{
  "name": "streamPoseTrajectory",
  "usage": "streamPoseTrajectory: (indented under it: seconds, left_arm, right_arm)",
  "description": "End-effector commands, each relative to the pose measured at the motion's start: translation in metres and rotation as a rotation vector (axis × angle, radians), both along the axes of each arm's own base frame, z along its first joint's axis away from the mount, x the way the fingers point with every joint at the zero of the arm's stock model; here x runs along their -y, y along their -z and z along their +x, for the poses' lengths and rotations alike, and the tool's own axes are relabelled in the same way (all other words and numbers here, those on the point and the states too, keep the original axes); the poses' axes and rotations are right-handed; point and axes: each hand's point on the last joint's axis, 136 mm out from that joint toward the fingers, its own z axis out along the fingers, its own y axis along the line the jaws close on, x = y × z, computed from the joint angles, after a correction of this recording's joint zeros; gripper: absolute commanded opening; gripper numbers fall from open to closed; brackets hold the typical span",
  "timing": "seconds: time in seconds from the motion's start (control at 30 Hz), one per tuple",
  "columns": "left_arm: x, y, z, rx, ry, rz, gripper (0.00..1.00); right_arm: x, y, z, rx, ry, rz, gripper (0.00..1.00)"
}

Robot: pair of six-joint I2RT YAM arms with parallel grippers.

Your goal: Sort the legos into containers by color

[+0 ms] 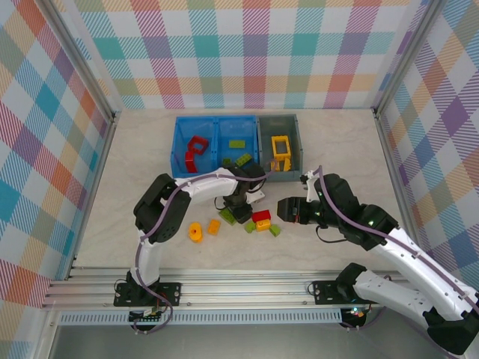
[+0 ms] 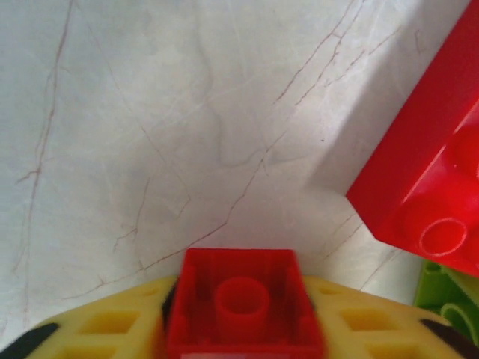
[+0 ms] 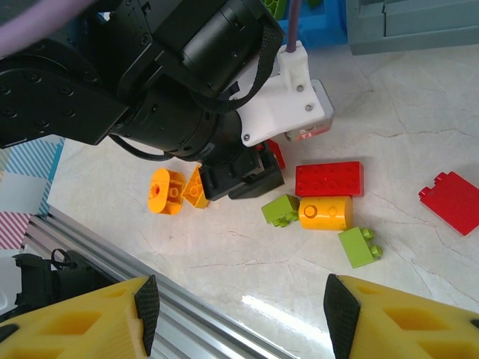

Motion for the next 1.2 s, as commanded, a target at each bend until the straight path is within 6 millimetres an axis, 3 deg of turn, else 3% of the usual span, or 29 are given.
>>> streamPoseTrajectory:
  seconds: [0.0,0.13,0.23,0.43,0.63,0.77,0.9,1.03,1.17]
  left_arm:
    - [0.007,-0.007,0.003,0.031,-0.005,-0.029,0.35]
    - [0.007,-0.037,0.008,0.111,-0.059,-0.098,0.32]
    - [-0.002,-0.073,0.011,0.179,-0.132,-0.161,0.32]
    - [-0.065,-0.128,0.027,0.268,-0.403,-0.248,0.31]
    - [-0.136,-0.154,0.068,0.329,-0.706,-0.267,0.31]
    - [-0.161,-0.148,0.106,0.317,-0.886,-0.293,0.31]
    - [-0.161,-0.132,0.146,0.292,-0.948,-0.284,0.30]
    - [-0.161,-0.109,0.178,0.269,-0.996,-0.252,0.29]
    - [-0.166,-0.087,0.201,0.239,-1.062,-0.246,0.29]
  right_arm:
    - [-0.003,0.001,-0.003,-0.004,-0.012,0.018,0.62]
    - [-0.005,0.004,-0.003,-0.006,-0.027,0.012,0.62]
    - [-0.009,0.005,-0.002,-0.006,-0.050,0.002,0.61]
    - [-0.035,0.000,0.005,0.040,-0.147,-0.039,0.59]
    - [-0.106,-0.008,0.007,0.134,-0.310,-0.088,0.60]
    - [-0.156,-0.012,0.013,0.210,-0.366,-0.074,0.61]
    - [-0.195,-0.022,0.022,0.300,-0.359,-0.022,0.64]
    - [-0.212,-0.027,0.033,0.315,-0.318,-0.001,0.65]
    - [-0.215,-0.034,0.038,0.324,-0.300,0.011,0.65]
